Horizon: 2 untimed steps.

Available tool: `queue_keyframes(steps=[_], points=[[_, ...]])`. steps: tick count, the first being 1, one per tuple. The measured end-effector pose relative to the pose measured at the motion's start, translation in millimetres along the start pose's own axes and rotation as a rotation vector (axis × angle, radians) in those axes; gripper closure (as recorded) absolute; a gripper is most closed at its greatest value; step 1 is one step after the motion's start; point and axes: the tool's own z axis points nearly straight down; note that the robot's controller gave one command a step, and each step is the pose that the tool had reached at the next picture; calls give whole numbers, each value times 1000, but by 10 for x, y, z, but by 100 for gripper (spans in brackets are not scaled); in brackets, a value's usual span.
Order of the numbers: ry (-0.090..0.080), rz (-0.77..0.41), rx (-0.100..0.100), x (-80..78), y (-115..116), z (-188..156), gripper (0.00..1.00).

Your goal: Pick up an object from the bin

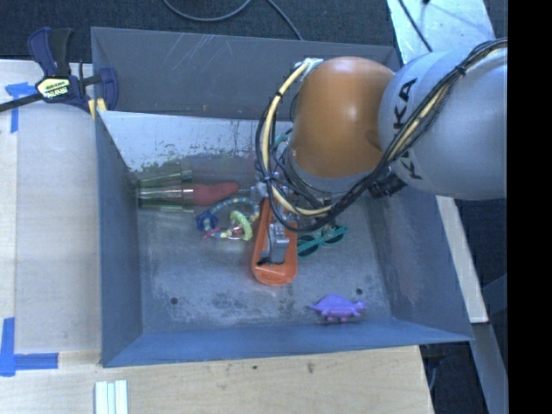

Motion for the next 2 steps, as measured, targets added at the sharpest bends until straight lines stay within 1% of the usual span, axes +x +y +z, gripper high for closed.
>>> queue_keyframes(steps=[1,2], points=[[-8,2,-1,-16,-2,-48,0],[-14,-49,-2,-164,-74,392,0]])
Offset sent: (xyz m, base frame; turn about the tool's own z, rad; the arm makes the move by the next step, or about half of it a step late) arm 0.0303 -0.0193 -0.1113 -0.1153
